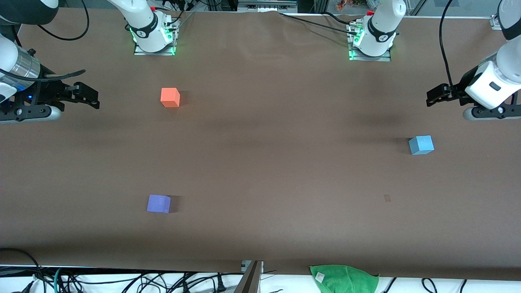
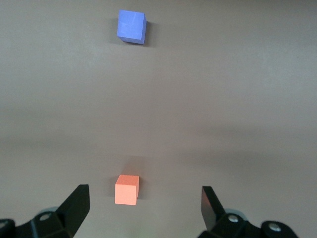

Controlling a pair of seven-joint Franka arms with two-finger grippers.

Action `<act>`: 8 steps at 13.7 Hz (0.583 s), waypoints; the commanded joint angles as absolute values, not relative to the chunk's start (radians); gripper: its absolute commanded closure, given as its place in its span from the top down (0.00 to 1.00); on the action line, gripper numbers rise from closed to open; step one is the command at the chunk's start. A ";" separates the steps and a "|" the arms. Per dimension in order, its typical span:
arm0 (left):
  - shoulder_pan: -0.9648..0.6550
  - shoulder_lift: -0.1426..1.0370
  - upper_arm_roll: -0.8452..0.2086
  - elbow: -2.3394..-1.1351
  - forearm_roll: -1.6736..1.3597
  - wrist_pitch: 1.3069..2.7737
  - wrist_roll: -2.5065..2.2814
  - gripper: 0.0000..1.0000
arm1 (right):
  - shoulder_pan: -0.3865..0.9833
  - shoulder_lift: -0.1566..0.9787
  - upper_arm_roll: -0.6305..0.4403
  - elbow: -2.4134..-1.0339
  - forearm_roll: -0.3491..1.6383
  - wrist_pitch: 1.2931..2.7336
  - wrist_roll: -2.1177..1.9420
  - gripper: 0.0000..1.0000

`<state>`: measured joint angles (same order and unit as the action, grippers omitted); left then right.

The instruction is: Place blue block between orange and purple blocks

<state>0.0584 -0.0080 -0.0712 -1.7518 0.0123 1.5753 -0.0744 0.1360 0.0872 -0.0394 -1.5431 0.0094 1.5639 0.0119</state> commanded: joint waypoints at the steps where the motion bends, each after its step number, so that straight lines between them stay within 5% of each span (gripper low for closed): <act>1: 0.064 0.026 -0.074 -1.698 -0.017 1.536 -0.057 1.00 | 0.133 0.089 -0.041 -1.534 0.015 1.566 -0.005 0.99; 8: 0.067 0.051 -0.072 -1.697 -0.015 1.529 -0.061 1.00 | 0.133 0.089 -0.041 -1.534 0.017 1.568 -0.005 0.99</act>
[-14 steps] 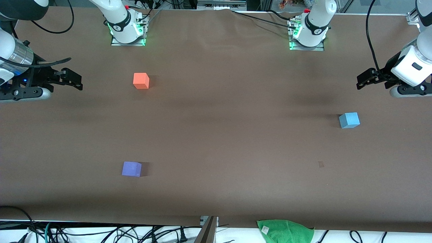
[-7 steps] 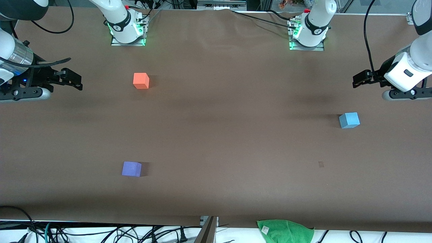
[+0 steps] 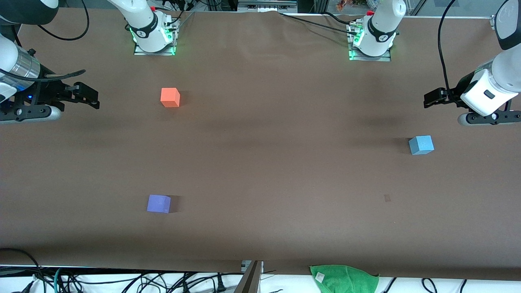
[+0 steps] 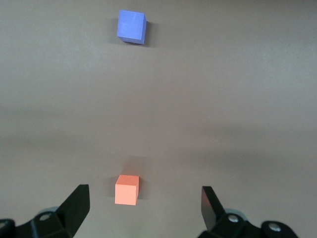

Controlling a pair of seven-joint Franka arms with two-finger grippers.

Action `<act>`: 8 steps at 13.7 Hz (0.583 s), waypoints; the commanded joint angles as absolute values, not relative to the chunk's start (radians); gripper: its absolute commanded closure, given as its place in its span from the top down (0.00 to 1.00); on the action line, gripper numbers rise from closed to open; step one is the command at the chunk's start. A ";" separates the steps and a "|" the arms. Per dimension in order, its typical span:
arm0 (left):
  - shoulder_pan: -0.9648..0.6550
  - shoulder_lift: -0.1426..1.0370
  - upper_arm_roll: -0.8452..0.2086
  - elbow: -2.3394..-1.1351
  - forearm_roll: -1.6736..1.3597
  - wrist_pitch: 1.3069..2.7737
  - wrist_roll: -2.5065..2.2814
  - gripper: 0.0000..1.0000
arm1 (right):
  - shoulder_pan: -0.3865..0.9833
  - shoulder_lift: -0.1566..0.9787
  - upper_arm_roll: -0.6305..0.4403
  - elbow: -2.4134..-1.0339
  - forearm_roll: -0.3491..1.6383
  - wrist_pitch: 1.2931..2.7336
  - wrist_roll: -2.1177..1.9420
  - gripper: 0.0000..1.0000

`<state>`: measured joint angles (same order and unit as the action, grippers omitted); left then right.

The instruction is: Place blue block between orange and purple blocks

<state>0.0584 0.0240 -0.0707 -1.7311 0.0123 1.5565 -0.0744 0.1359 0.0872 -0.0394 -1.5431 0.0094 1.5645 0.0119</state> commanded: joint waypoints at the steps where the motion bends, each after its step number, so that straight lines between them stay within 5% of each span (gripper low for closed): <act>1: 0.067 0.052 -0.071 -1.697 -0.008 1.529 -0.048 1.00 | 0.133 0.089 -0.041 -1.534 0.017 1.569 -0.005 0.99; 8: 0.169 0.153 -0.063 -1.703 0.003 1.546 0.043 1.00 | 0.133 0.089 -0.041 -1.534 0.017 1.569 -0.005 0.99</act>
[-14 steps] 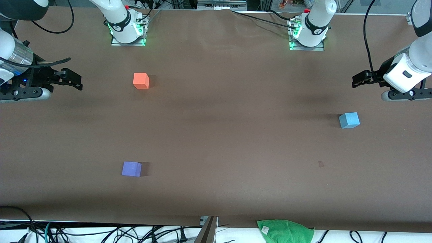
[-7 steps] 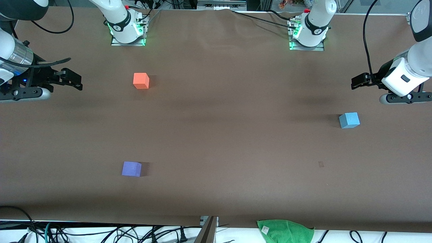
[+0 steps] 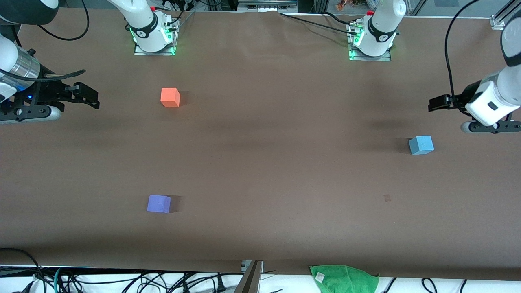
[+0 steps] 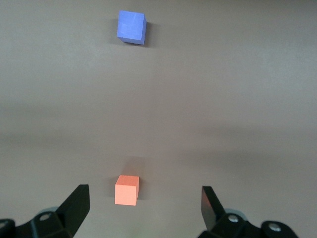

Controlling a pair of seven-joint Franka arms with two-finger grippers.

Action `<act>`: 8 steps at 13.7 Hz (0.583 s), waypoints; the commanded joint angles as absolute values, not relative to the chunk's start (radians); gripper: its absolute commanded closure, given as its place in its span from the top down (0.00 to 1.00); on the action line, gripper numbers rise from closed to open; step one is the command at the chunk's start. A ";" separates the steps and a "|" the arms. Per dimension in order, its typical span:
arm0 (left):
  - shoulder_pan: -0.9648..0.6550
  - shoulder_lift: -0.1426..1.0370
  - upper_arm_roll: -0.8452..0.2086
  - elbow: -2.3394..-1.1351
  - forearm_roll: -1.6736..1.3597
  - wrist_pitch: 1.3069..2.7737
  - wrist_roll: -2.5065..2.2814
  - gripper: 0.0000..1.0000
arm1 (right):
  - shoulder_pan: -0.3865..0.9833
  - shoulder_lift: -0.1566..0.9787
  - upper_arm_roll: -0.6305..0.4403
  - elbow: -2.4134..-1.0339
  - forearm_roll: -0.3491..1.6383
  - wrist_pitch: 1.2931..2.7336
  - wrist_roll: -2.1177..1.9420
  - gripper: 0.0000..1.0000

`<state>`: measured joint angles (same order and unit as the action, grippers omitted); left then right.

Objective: Place blue block between orange and purple blocks
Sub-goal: 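Reach the left gripper down toward the light blue block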

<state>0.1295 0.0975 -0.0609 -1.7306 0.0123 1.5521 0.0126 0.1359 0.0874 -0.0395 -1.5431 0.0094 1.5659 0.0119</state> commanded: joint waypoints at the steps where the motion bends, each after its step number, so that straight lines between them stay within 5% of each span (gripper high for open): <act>1: 0.188 0.179 -0.061 -1.701 0.006 1.568 0.043 1.00 | 0.133 0.089 -0.041 -1.534 0.017 1.569 -0.005 0.99; 8: 0.252 0.389 -0.063 -1.804 0.055 1.911 0.136 1.00 | 0.133 0.089 -0.041 -1.535 0.017 1.569 -0.005 0.99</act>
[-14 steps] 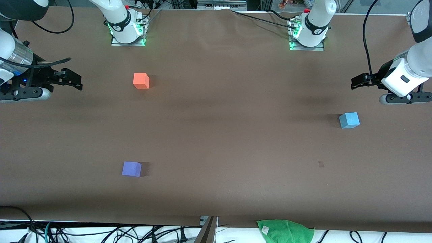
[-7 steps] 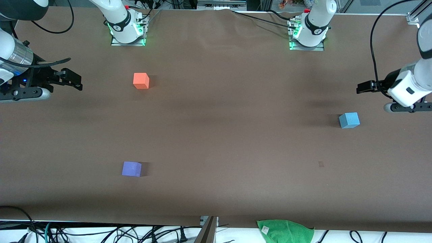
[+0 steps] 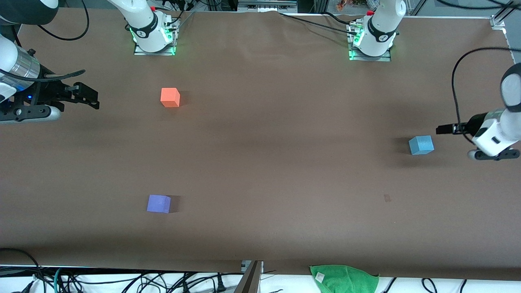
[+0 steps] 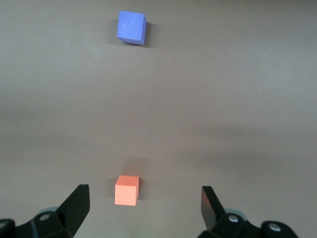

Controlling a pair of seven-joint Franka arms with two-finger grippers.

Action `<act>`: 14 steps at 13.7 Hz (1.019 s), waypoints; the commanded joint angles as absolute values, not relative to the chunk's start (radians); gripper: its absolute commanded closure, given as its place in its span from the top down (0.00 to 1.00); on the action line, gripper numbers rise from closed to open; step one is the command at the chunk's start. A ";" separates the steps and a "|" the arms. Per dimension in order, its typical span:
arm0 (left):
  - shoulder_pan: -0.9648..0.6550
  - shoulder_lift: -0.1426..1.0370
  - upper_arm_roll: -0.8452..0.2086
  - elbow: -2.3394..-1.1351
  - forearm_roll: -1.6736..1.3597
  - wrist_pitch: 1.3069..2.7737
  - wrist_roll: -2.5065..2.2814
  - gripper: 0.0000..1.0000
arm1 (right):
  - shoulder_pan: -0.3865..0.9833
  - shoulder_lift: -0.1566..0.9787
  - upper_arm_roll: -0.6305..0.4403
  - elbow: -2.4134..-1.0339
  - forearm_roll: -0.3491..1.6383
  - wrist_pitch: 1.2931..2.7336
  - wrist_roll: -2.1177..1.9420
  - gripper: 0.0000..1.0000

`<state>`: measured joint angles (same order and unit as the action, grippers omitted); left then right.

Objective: Place blue block between orange and purple blocks
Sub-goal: 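Reach the left gripper down toward the light blue block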

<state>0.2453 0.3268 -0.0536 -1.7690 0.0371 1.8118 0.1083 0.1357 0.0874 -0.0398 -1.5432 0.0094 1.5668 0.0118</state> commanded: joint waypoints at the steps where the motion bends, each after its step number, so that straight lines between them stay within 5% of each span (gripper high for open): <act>1: 0.250 0.402 -0.063 -1.834 0.075 1.984 0.156 1.00 | 0.133 0.089 -0.041 -1.534 0.017 1.569 -0.005 0.99; 14: 0.318 0.477 -0.072 -2.022 0.129 2.229 0.153 1.00 | 0.133 0.089 -0.041 -1.534 0.017 1.569 -0.005 0.99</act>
